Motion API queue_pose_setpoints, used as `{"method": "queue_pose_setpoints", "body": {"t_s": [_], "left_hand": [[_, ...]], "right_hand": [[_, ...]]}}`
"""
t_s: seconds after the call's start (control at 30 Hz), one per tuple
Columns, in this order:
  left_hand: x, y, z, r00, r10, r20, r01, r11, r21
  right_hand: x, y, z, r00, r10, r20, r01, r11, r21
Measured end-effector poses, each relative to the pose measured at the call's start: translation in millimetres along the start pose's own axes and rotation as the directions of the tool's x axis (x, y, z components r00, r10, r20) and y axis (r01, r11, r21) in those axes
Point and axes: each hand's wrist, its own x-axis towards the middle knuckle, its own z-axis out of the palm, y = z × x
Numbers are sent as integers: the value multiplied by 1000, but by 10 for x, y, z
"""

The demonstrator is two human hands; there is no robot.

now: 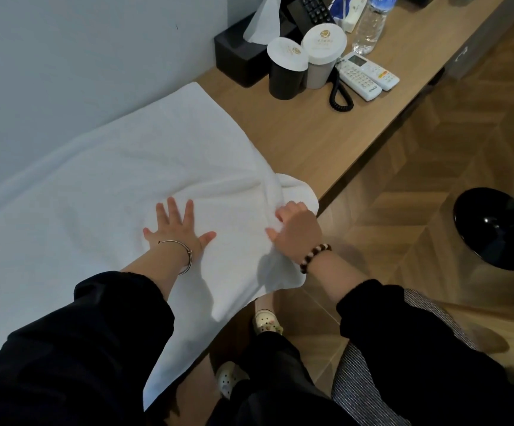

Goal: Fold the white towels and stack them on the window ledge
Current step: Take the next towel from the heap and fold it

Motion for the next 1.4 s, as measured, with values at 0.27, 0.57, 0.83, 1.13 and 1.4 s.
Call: {"method": "queue_pose_setpoints", "body": {"t_s": [0.27, 0.57, 0.83, 1.13, 1.4], "left_hand": [[10, 5, -56, 1000, 2, 11, -1, 999, -38], [164, -38, -411, 988, 76, -137, -91, 990, -108], [673, -261, -415, 932, -244, -269, 112, 898, -426], [783, -313, -194, 917, -243, -317, 146, 943, -300], [789, -327, -183, 913, -224, -341, 114, 942, -314]], "right_hand": [[76, 585, -419, 848, 515, 122, -520, 768, 374], [973, 71, -452, 854, 502, 135, -510, 757, 409], [1830, -187, -533, 763, 435, 478, -575, 795, 194], [2331, -330, -364, 565, 252, 785, -608, 771, 191], [2582, -277, -248, 898, 375, 230, -419, 887, 192]]}}
